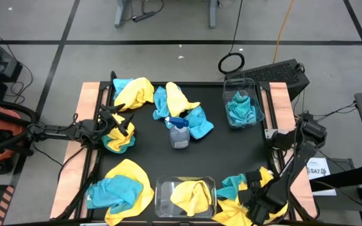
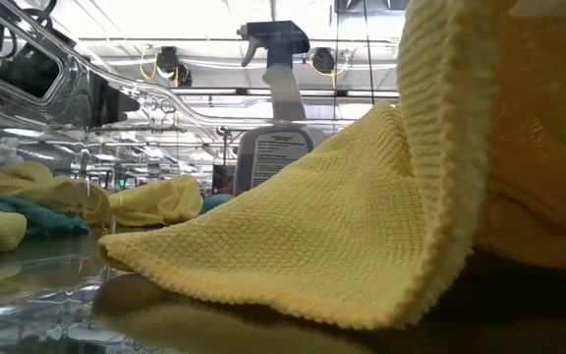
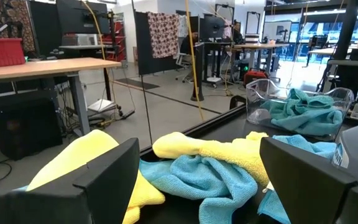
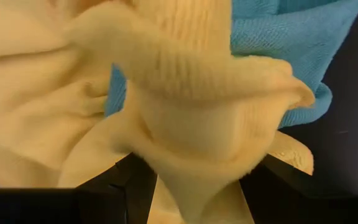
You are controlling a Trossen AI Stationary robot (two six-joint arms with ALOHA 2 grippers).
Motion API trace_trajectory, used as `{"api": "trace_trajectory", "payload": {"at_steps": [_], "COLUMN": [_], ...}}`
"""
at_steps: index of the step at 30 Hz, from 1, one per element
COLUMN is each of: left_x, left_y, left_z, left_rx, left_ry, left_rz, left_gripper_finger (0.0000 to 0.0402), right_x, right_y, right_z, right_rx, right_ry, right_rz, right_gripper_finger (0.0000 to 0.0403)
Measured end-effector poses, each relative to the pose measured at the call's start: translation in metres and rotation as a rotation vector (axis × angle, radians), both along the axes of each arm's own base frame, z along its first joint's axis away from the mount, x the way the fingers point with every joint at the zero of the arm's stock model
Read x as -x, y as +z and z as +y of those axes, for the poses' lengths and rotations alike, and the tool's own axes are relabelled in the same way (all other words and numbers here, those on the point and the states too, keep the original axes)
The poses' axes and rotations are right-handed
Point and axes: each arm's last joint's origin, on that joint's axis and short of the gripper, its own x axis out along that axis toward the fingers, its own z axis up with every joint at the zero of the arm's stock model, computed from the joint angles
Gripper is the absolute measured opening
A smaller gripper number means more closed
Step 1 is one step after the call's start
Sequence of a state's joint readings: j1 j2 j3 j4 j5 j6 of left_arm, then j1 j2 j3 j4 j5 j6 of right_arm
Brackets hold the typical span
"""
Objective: Sort microfiber towel by color & place in baskets
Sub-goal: Put the yellow towel into the bottom transparent bin
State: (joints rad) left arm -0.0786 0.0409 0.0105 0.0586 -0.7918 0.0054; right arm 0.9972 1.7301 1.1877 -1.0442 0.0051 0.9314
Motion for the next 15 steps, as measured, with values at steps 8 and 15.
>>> {"api": "trace_trajectory", "payload": {"at_steps": [8,15], "left_x": [0.0,-0.001], "left_y": [0.0,0.002], "left_z": [0.0,-0.001], "left_rx": [0.0,0.001], "left_ry": [0.0,-0.033], "left_rz": [0.0,-0.024], "left_gripper_finger": [0.0338,0.0338], "right_x": [0.001,0.005], "right_y": [-0.007,0.011], "right_z": [-0.001,-0.008], "right_rx": [0.054,0.023], "right_ry": [0.004,-0.002], "right_rz": [0.036,0.009], "right_gripper_finger": [0.0132,0.0011]}}
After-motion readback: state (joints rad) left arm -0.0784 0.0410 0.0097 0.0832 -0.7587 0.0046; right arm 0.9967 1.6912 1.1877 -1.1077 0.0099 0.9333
